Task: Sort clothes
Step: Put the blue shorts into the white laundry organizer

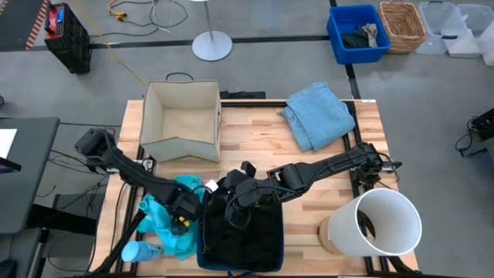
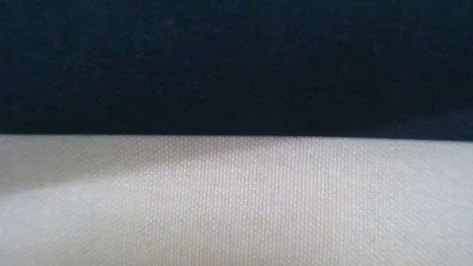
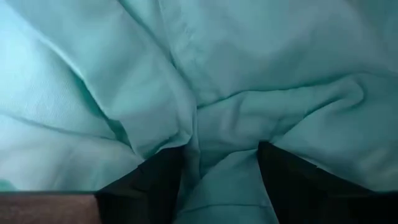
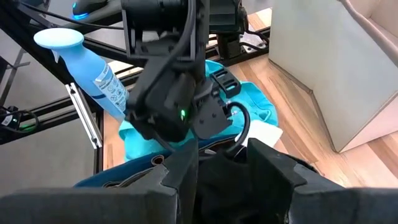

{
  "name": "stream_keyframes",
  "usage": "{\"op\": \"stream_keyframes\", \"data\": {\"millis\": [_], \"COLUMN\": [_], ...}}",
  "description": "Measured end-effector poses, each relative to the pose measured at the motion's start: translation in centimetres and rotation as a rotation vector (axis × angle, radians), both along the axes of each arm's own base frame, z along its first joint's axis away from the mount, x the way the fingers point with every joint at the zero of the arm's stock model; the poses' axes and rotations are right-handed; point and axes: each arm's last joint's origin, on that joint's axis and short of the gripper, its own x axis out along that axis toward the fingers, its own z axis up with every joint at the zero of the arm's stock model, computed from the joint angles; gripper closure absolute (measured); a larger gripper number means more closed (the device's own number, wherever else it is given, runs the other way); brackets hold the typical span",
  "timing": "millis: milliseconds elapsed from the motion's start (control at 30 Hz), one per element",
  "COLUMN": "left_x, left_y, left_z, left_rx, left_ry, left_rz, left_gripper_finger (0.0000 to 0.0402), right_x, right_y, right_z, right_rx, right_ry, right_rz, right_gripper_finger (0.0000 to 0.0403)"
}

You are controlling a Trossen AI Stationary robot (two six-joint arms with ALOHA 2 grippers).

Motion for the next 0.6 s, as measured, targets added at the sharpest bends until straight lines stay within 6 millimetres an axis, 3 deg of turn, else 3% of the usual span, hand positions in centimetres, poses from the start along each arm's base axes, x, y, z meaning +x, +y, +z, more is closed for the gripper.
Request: {"op": "stream_keyframes", "data": {"millis": [333,600], "left_x": [0.8,0.8], "left_y": [-0.5,-0.3], "left_z": [-2.4,-2.5], "left_rx": [0.041,0.058], "left_ry": [0.054,0.053], "left_rz": [-0.061,-0.108], "left_gripper_finger": [0.0209,0.0307], "right_x": [0.0,0.0], "right_y": [0.0,0.0], "right_z": [0.0,0.0], "right_rx": [0.001,0.001], "right_ry": [0.0,0.001], "right_rz": [-0.001,-0.001], "right_gripper_finger": [0.0251,0.0251]}}
